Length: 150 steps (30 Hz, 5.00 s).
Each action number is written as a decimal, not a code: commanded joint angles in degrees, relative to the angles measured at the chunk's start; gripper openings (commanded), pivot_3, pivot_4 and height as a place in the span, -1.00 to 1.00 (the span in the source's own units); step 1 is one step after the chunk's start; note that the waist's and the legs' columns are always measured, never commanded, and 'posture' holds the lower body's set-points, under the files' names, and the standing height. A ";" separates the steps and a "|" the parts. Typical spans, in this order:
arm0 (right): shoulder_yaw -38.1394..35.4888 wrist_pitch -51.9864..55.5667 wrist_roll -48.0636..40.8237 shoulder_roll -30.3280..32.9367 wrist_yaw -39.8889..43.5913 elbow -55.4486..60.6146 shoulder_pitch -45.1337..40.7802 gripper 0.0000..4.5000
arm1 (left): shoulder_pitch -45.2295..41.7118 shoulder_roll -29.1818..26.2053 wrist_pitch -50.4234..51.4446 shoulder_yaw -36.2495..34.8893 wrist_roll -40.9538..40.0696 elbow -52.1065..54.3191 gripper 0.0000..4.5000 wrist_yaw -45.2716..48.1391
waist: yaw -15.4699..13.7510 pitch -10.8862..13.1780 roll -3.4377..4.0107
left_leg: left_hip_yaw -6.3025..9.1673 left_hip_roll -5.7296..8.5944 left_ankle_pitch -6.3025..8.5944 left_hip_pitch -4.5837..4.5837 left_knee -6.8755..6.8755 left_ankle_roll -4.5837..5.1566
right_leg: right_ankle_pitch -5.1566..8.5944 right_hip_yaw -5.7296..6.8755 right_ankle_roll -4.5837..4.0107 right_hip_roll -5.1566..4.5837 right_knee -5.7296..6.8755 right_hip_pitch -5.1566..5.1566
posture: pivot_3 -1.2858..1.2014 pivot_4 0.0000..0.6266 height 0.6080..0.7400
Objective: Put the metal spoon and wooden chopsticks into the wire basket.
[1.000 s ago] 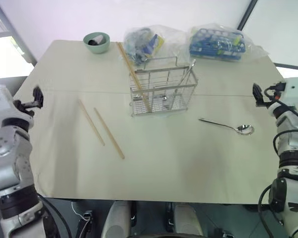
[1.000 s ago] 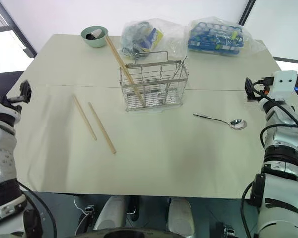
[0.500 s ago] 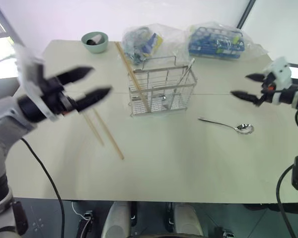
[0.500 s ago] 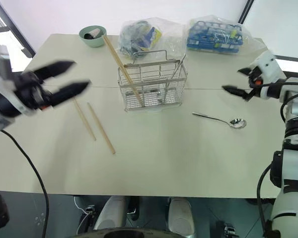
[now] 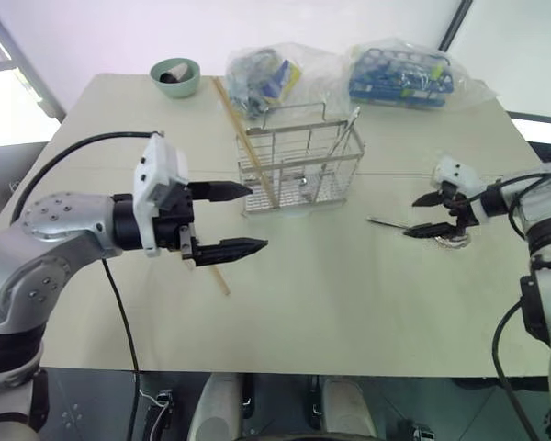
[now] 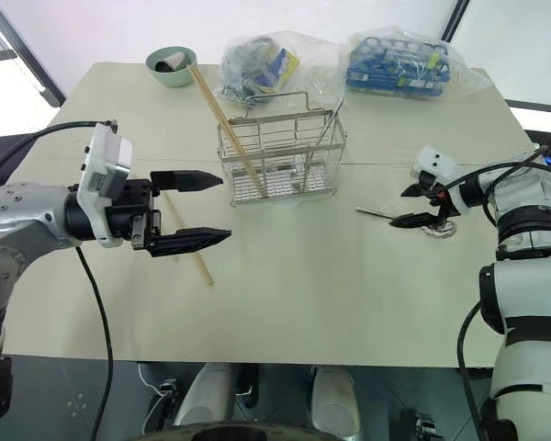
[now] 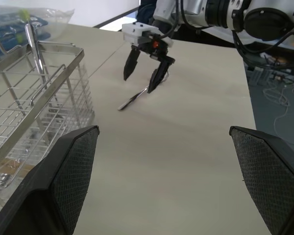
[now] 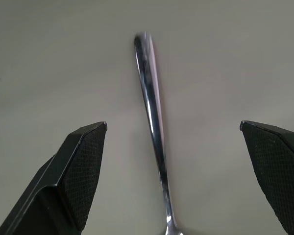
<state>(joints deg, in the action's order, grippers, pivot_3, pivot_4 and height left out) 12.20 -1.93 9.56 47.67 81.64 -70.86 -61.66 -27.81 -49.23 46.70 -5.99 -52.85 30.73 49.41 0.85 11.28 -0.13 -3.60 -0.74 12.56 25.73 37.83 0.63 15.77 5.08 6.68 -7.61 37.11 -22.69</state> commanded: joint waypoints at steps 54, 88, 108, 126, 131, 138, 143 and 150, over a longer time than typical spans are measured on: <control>-16.62 18.58 -32.04 -20.81 -31.57 36.27 -4.89 -0.99 | -10.07 4.50 -6.21 -2.58 8.83 -9.40 1.00 -1.47 | -0.01 0.12 -0.07 | -0.35 -0.08 -0.03 0.11 0.07 0.01 | -0.07 -0.05 -0.07 0.05 0.17 -0.17 | 0.03 -0.52 0.54; -23.36 51.18 -57.08 -4.87 -10.57 71.76 11.64 0.74 | -33.58 23.70 32.73 -24.62 24.13 -30.21 1.00 -72.78 | -0.29 0.23 -0.26 | -0.13 -0.11 -0.02 0.12 0.07 0.03 | -0.09 -0.13 -0.03 0.08 0.23 -0.22 | 0.03 -0.52 0.54; -25.43 52.58 -62.00 -1.22 -14.40 84.50 22.92 0.74 | -32.11 31.68 23.72 -21.33 38.39 -57.52 1.00 -68.69 | -1.82 0.25 -0.59 | -0.15 -0.05 0.00 0.16 0.15 -0.02 | -0.14 -0.13 0.05 -0.03 0.18 -0.21 | 0.03 -0.52 0.54; -27.83 53.17 -65.62 -0.11 -21.19 84.46 25.06 0.77 | -35.54 30.83 13.45 -22.90 40.08 -59.83 -0.98 -71.65 | -1.67 0.26 -0.65 | -0.17 -0.06 0.00 0.19 0.15 0.00 | -0.16 -0.13 0.07 -0.04 0.19 -0.24 | 0.03 -0.52 0.54; -28.63 53.48 -66.14 0.00 -21.64 84.47 25.60 0.77 | -34.45 27.58 6.55 -19.40 42.32 -56.25 -0.98 -68.86 | -1.57 0.27 -0.66 | -0.20 -0.07 0.00 0.24 0.15 0.00 | -0.16 -0.13 0.06 -0.03 0.21 -0.31 | 0.03 -0.52 0.54; -28.87 54.07 -66.22 0.14 -22.60 83.65 24.78 0.77 | -39.79 27.13 -15.82 -24.31 28.47 -42.59 -0.98 -50.34 | -1.70 0.25 -0.78 | -0.40 -0.09 -0.01 0.59 0.22 -0.01 | -0.18 -0.12 0.04 -0.05 0.20 -0.60 | 0.03 -0.52 0.54; -28.88 53.87 -66.11 -0.15 -23.30 83.01 24.64 0.77 | -47.13 30.73 -17.34 -25.28 20.66 -41.57 -0.98 -49.21 | -1.89 0.24 -0.80 | -0.42 -0.02 0.02 0.72 0.32 0.07 | -0.29 -0.11 0.17 -0.08 0.07 -0.60 | 0.03 -0.52 0.54; -29.71 52.19 -65.89 -1.90 -26.56 84.35 25.28 0.77 | -48.62 36.37 -24.04 -15.94 23.86 -44.04 -0.98 -44.91 | -1.70 0.22 -0.77 | -0.46 -0.05 0.00 0.59 0.37 0.11 | -0.30 -0.11 0.18 0.01 0.14 -0.50 | 0.03 -0.52 0.54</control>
<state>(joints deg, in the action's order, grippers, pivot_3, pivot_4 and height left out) -15.03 51.15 -55.27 45.82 56.01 12.07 -35.98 -75.71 -13.10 24.51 -24.16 -29.39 -14.41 3.32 -0.84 11.50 -0.90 -4.05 -0.77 12.57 26.35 38.22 0.76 15.47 4.97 6.86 -7.63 37.23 -23.19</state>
